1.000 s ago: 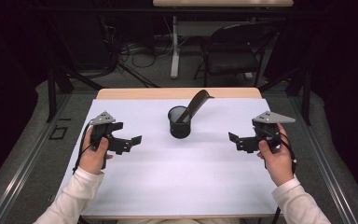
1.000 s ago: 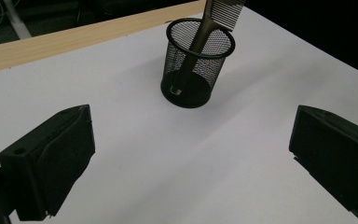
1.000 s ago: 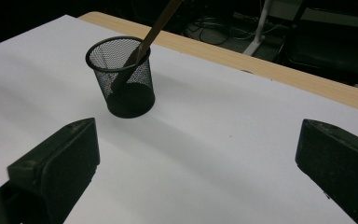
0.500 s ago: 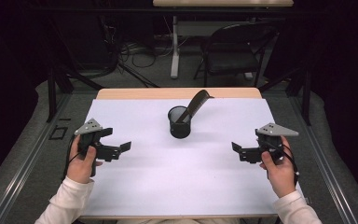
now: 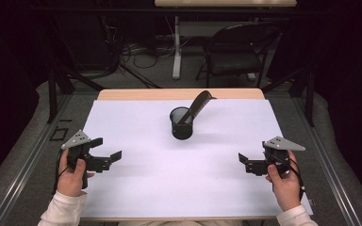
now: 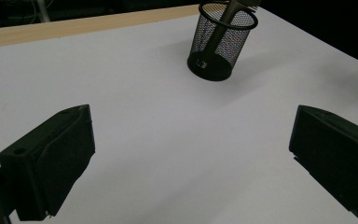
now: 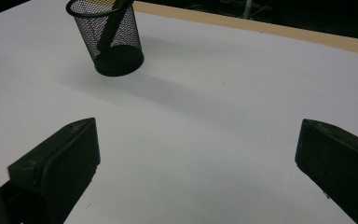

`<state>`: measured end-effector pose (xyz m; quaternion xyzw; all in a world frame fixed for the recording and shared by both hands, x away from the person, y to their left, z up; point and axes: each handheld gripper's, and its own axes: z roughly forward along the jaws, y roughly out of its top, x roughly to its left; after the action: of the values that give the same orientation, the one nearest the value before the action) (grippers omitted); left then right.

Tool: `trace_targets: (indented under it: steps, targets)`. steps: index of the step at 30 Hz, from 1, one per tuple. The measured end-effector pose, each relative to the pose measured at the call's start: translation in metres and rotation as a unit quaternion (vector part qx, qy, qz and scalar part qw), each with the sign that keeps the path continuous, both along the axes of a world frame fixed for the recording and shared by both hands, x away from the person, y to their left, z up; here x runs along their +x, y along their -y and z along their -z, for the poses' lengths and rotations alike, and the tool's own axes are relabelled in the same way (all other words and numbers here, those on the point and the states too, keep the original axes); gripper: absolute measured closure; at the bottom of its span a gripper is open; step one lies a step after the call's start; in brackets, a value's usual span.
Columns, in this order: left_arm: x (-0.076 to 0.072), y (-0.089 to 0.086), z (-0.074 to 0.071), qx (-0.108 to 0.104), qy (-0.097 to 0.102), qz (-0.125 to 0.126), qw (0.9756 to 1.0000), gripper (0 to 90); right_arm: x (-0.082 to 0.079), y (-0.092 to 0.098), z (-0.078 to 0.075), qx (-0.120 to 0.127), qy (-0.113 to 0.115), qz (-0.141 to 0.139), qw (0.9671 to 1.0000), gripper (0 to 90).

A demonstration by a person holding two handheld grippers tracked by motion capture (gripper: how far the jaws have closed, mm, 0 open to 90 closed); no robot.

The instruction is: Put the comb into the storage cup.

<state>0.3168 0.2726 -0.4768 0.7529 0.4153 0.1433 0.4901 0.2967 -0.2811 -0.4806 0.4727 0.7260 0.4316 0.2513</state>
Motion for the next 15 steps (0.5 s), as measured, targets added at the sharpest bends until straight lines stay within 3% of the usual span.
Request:
trace_targets:
  steps: [15]
  targets:
    - [-0.013, -0.016, 0.024, -0.008, 0.006, -0.01, 0.9999, 0.5, -0.013, 0.002, 0.031, 0.004, -0.005, 0.014, 0.9999, 0.1]
